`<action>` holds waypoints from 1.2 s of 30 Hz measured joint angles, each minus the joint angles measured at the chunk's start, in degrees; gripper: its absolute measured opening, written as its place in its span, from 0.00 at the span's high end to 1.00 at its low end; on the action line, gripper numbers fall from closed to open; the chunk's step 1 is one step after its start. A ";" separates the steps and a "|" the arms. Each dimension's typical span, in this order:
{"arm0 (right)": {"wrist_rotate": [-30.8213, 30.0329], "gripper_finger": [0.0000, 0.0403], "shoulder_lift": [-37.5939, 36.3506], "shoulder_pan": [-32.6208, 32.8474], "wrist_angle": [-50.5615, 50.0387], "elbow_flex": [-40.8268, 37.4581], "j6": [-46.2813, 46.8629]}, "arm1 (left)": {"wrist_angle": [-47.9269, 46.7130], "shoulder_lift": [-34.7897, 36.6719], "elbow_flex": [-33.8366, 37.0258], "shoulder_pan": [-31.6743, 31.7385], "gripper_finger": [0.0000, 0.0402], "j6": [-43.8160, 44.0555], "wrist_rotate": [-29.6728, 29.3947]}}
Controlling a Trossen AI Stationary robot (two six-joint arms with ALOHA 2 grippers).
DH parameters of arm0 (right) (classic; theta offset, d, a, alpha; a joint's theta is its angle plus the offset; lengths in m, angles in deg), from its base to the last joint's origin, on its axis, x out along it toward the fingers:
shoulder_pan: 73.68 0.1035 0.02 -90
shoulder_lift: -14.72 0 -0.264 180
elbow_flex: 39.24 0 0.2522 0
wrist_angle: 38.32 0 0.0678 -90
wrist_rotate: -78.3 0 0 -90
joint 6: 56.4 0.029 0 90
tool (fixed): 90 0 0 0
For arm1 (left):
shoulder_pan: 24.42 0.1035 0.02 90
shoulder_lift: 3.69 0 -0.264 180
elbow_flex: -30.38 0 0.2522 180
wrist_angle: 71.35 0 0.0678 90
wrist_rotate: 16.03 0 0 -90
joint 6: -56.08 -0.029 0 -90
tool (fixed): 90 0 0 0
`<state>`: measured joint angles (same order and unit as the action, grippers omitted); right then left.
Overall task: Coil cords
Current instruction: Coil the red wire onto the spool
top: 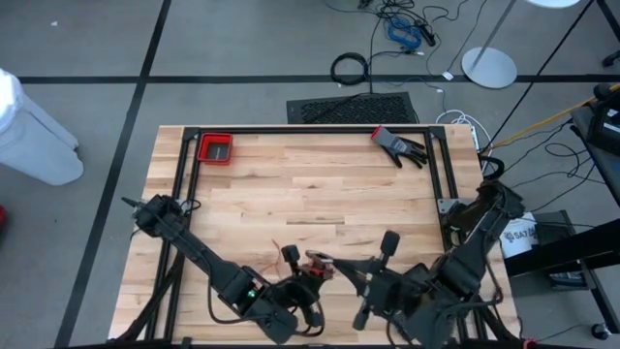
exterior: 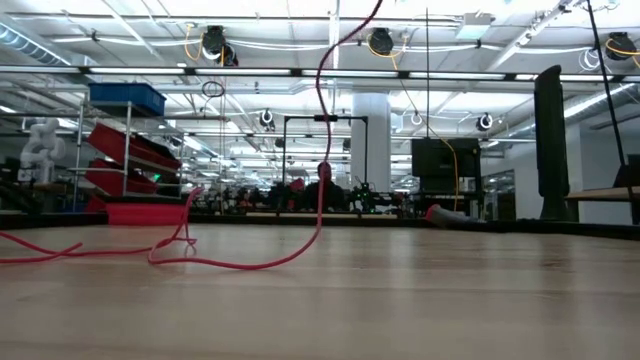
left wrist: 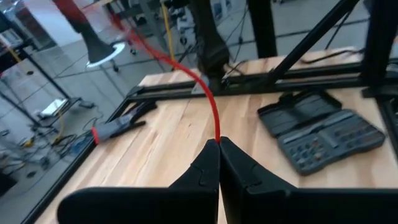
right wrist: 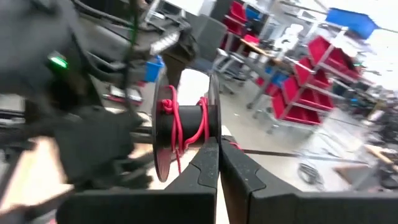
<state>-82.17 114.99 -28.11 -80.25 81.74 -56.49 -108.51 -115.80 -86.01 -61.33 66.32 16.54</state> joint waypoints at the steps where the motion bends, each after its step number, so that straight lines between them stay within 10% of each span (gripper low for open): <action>1: -0.10 1.00 0.21 -0.44 0.01 0.00 -0.03 | 0.87 0.00 0.00 -0.18 1.00 -0.59 0.08; 36: 0.71 1.00 2.95 -4.14 -1.06 0.11 1.52 | 7.75 0.00 0.00 -2.07 1.00 -7.90 -5.34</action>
<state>-81.46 117.94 -32.25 -81.32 81.85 -54.97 -100.76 -115.80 -86.01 -63.40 58.42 11.20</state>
